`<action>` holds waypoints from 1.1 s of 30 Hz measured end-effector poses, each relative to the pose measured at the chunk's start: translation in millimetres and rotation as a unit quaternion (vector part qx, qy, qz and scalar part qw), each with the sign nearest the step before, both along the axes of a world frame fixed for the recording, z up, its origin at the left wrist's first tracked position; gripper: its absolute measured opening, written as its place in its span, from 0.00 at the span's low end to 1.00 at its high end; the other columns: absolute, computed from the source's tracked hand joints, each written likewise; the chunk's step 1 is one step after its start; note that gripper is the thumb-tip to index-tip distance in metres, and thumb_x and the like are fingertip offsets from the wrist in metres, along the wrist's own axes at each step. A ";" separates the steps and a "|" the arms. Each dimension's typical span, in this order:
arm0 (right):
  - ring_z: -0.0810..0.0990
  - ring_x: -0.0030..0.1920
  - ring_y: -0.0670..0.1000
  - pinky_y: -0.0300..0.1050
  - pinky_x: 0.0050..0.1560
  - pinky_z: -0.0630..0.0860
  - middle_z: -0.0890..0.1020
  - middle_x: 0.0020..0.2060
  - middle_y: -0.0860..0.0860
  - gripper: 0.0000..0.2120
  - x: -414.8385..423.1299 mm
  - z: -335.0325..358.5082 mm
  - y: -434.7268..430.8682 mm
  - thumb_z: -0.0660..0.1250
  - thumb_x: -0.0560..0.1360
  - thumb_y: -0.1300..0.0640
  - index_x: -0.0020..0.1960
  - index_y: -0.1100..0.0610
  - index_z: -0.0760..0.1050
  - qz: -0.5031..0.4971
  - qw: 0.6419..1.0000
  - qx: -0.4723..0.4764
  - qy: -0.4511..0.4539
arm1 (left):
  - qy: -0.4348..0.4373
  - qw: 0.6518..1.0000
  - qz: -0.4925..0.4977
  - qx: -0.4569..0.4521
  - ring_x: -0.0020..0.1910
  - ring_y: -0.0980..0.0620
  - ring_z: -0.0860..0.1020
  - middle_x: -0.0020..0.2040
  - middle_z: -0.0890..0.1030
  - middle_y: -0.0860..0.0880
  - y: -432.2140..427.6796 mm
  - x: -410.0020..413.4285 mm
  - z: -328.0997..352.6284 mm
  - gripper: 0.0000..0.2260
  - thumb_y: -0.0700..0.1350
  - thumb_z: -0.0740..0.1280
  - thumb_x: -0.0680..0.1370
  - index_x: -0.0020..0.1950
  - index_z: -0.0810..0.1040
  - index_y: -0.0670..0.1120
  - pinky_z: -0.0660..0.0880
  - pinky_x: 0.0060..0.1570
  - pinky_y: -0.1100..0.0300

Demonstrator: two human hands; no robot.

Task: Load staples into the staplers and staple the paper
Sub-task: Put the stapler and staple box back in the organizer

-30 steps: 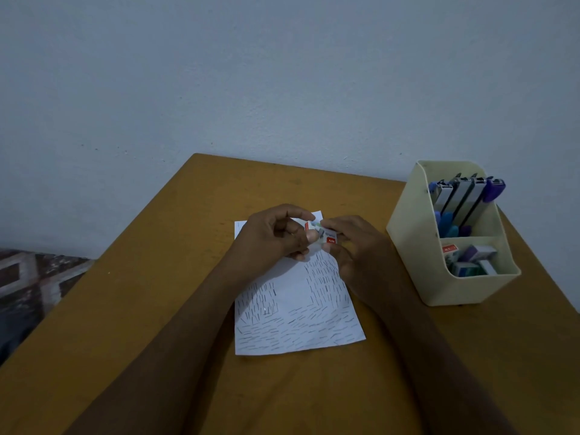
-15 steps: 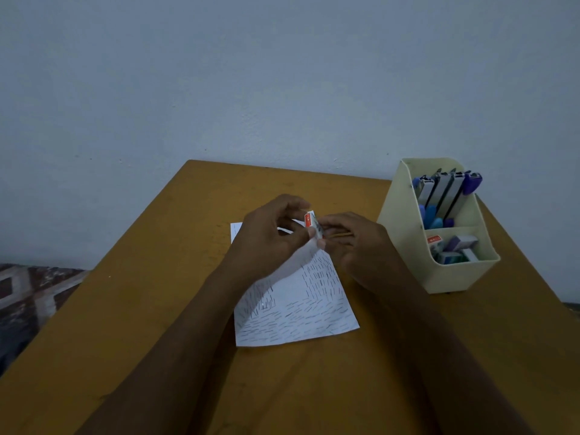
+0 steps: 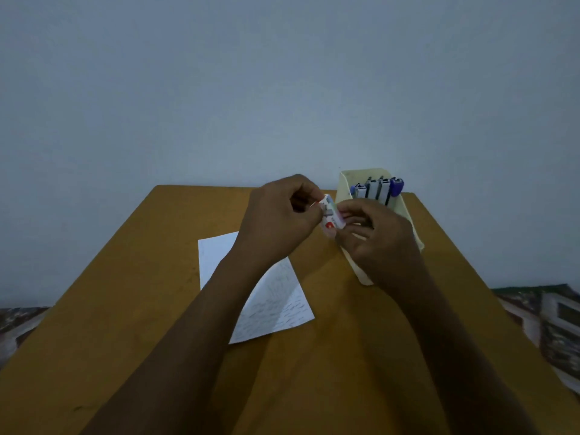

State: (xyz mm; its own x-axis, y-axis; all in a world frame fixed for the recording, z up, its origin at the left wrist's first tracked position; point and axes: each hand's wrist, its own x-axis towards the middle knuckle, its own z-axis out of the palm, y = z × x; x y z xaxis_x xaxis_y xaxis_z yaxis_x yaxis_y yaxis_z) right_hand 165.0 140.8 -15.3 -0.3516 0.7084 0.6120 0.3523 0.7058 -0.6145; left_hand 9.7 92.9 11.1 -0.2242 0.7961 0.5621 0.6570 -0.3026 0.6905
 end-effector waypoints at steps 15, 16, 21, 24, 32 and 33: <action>0.78 0.55 0.53 0.31 0.49 0.70 0.80 0.56 0.55 0.16 85.6 -20.0 27.9 0.73 0.70 0.61 0.57 0.60 0.77 -0.101 0.977 -0.035 -0.185 | 0.161 0.983 -0.060 -0.068 0.44 0.52 0.79 0.47 0.83 0.47 43.7 82.8 -12.5 0.06 0.41 0.68 0.75 0.51 0.81 0.44 0.79 0.45 0.57; 0.78 0.55 0.54 0.35 0.51 0.71 0.80 0.56 0.56 0.17 85.7 -22.7 28.7 0.73 0.70 0.61 0.57 0.60 0.77 -0.103 0.977 -0.031 -0.186 | 0.175 0.980 -0.060 -0.069 0.44 0.52 0.79 0.47 0.83 0.47 44.1 85.1 -13.7 0.05 0.41 0.68 0.75 0.51 0.81 0.44 0.79 0.45 0.57; 0.79 0.53 0.55 0.40 0.51 0.74 0.81 0.53 0.57 0.16 85.7 -26.3 30.0 0.74 0.68 0.61 0.54 0.61 0.78 -0.101 0.979 -0.019 -0.176 | 0.205 0.974 -0.062 -0.071 0.45 0.52 0.79 0.48 0.83 0.47 45.0 86.9 -12.9 0.06 0.42 0.68 0.76 0.51 0.81 0.44 0.76 0.45 0.60; 0.80 0.51 0.54 0.36 0.48 0.73 0.81 0.51 0.56 0.14 86.6 -25.9 30.2 0.75 0.67 0.60 0.52 0.60 0.78 -0.099 0.980 -0.020 -0.173 | 0.169 0.980 -0.066 -0.085 0.45 0.52 0.79 0.48 0.83 0.48 44.8 84.6 -13.0 0.06 0.40 0.68 0.76 0.52 0.82 0.44 0.75 0.45 0.65; 0.74 0.45 0.44 0.22 0.40 0.66 0.79 0.47 0.50 0.14 85.0 -24.0 26.9 0.74 0.69 0.62 0.51 0.59 0.75 -0.097 0.984 -0.053 -0.138 | 0.145 0.981 -0.080 -0.099 0.49 0.52 0.80 0.50 0.83 0.48 42.2 77.5 -12.6 0.06 0.40 0.68 0.75 0.51 0.81 0.45 0.78 0.48 0.60; 0.74 0.45 0.44 0.23 0.40 0.66 0.78 0.46 0.50 0.14 84.8 -24.4 26.9 0.74 0.69 0.63 0.51 0.59 0.74 -0.098 0.984 -0.054 -0.136 | 0.143 0.981 -0.080 -0.100 0.49 0.52 0.80 0.51 0.83 0.48 43.0 77.4 -13.4 0.06 0.40 0.68 0.75 0.52 0.81 0.45 0.78 0.48 0.62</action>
